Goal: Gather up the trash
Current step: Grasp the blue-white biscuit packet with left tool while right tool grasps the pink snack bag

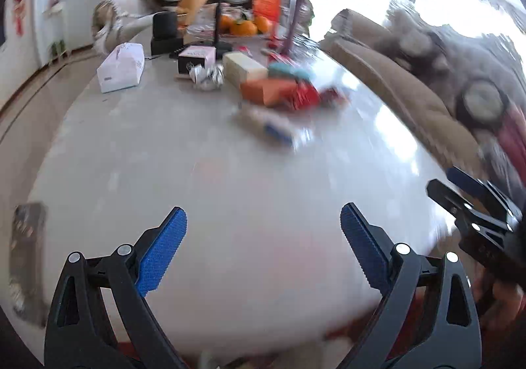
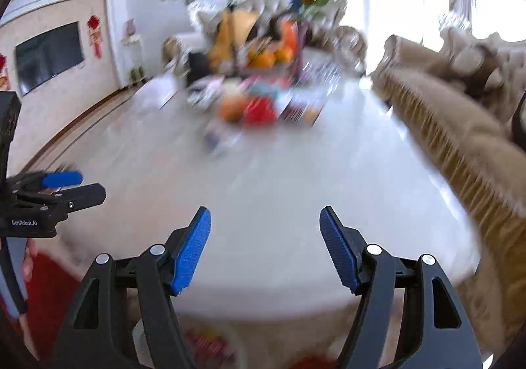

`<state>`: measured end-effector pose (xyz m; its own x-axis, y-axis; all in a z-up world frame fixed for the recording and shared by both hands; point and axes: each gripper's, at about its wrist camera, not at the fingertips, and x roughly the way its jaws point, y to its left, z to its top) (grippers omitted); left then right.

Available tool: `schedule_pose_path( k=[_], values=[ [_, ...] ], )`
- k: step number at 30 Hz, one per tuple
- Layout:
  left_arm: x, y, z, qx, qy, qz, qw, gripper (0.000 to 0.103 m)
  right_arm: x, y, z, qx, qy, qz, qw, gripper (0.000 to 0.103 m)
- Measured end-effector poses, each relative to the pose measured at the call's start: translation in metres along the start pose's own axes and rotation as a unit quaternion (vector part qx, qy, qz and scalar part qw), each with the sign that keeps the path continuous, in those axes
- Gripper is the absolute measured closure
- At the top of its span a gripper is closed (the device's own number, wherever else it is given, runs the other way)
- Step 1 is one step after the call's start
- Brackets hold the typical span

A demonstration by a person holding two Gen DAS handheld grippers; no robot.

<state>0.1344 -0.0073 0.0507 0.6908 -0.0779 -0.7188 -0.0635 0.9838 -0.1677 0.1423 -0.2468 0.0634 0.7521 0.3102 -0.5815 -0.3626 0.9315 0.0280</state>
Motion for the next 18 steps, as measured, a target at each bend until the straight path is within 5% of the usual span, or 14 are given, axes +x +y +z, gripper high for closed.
schedule_pose_path(
  k=[7,18],
  values=[
    [0.102,-0.011,0.067,-0.073,0.033,0.063,0.9948,0.011,0.103,-0.038,0.086,0.019,0.013,-0.023,0.999,0.025],
    [0.158,-0.011,0.084,-0.128,0.056,0.119,0.983,0.011,0.2,-0.053,0.116,0.015,0.082,-0.028,0.996,0.019]
  ],
)
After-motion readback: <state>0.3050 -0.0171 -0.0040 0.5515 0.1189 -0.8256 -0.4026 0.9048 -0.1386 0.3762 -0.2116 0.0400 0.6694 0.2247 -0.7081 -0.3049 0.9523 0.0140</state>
